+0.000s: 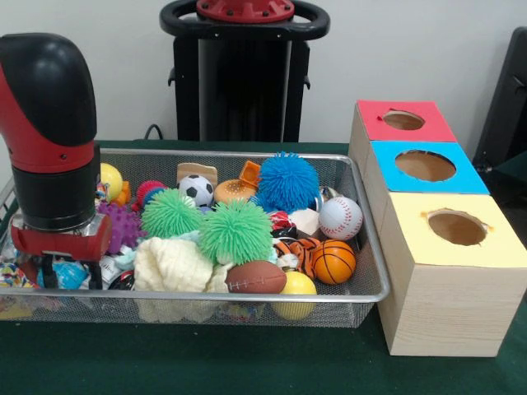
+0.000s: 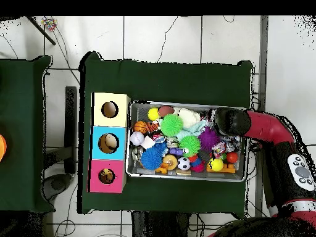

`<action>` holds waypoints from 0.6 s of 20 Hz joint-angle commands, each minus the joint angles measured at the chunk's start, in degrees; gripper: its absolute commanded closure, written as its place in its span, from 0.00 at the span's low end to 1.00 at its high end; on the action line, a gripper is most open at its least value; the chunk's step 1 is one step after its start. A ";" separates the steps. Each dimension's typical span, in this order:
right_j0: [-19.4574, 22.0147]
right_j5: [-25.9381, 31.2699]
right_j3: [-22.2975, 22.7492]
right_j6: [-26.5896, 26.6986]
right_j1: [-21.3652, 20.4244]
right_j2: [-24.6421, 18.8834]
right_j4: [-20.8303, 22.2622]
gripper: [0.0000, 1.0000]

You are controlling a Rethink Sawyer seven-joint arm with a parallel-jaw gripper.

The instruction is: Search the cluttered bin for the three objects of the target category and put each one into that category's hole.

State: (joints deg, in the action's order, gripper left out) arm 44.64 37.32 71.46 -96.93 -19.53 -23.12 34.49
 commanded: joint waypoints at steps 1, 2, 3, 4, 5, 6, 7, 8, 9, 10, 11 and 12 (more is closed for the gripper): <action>-0.83 10.86 7.19 14.84 4.14 2.40 4.48 0.00; -1.06 11.62 7.93 14.56 3.50 2.76 4.24 0.00; -1.14 12.23 8.78 14.44 2.88 2.91 3.97 0.00; -1.24 12.99 9.49 14.72 2.30 2.96 3.81 0.00; -1.60 13.34 10.13 14.49 1.68 3.30 3.90 0.00; -2.02 13.61 10.51 14.11 1.24 3.66 4.05 0.00; -2.47 14.16 11.02 13.63 0.70 4.12 4.05 0.00; -2.88 14.47 11.57 13.05 0.13 4.55 4.06 0.00; -3.29 14.67 12.06 12.37 -0.44 5.01 4.05 0.00; -3.49 14.49 12.66 11.74 -0.97 5.33 4.03 0.00; -3.74 14.27 13.19 11.24 -1.50 5.64 4.11 0.00; -3.87 14.34 13.63 10.97 -1.85 5.85 3.99 0.00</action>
State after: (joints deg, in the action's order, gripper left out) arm 42.39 40.01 73.93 -96.70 -21.89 -21.44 34.51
